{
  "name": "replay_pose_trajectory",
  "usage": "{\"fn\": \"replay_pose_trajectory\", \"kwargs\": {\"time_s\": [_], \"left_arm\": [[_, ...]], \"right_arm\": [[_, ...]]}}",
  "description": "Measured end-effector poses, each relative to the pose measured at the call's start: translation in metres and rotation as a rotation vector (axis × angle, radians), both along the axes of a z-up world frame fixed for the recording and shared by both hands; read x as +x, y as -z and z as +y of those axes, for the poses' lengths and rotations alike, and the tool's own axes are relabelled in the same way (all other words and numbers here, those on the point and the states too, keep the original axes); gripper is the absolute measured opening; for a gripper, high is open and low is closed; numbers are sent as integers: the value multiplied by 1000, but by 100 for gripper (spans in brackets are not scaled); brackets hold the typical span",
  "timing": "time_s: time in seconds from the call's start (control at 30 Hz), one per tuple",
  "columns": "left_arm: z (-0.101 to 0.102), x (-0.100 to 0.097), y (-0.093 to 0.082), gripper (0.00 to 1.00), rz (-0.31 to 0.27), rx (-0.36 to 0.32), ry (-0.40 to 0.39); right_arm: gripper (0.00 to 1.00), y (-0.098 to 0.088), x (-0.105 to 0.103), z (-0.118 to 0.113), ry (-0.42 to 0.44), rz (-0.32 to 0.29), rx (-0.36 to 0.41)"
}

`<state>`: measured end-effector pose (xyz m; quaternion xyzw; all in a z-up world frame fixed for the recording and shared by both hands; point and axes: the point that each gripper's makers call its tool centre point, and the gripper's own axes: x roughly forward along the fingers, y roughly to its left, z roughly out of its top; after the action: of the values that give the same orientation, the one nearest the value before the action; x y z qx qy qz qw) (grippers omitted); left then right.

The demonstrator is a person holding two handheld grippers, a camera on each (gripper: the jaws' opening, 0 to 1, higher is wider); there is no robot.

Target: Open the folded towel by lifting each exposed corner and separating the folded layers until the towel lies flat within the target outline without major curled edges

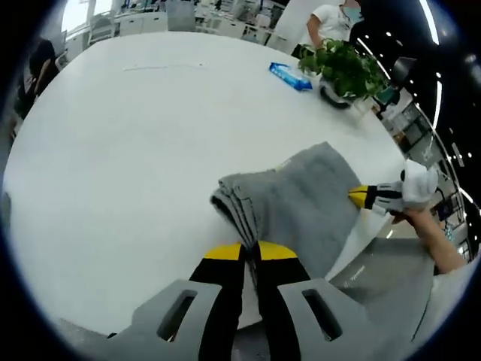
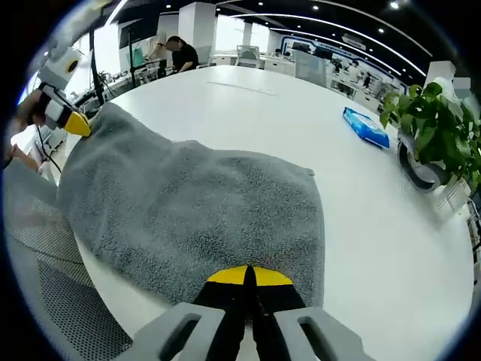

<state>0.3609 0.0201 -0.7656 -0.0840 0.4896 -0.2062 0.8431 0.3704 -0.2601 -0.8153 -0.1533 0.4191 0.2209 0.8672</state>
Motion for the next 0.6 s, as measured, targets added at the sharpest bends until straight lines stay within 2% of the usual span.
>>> {"fn": "replay_pose_trajectory", "kwargs": {"time_s": [0.2, 0.27, 0.37, 0.47, 0.6], "left_arm": [[7, -3, 21, 4, 46, -17, -23], [8, -4, 30, 5, 62, -3, -20], [10, -7, 42, 5, 58, 36, 13], [10, -7, 50, 5, 56, 46, 20], [11, -6, 50, 6, 45, 60, 27]], "right_arm": [[0, 0, 0, 0, 3, -1, 7], [0, 0, 0, 0, 7, 0, 13], [0, 0, 0, 0, 8, 0, 13], [0, 0, 1, 0, 8, 0, 11], [0, 0, 0, 2, -6, -8, -15]]}}
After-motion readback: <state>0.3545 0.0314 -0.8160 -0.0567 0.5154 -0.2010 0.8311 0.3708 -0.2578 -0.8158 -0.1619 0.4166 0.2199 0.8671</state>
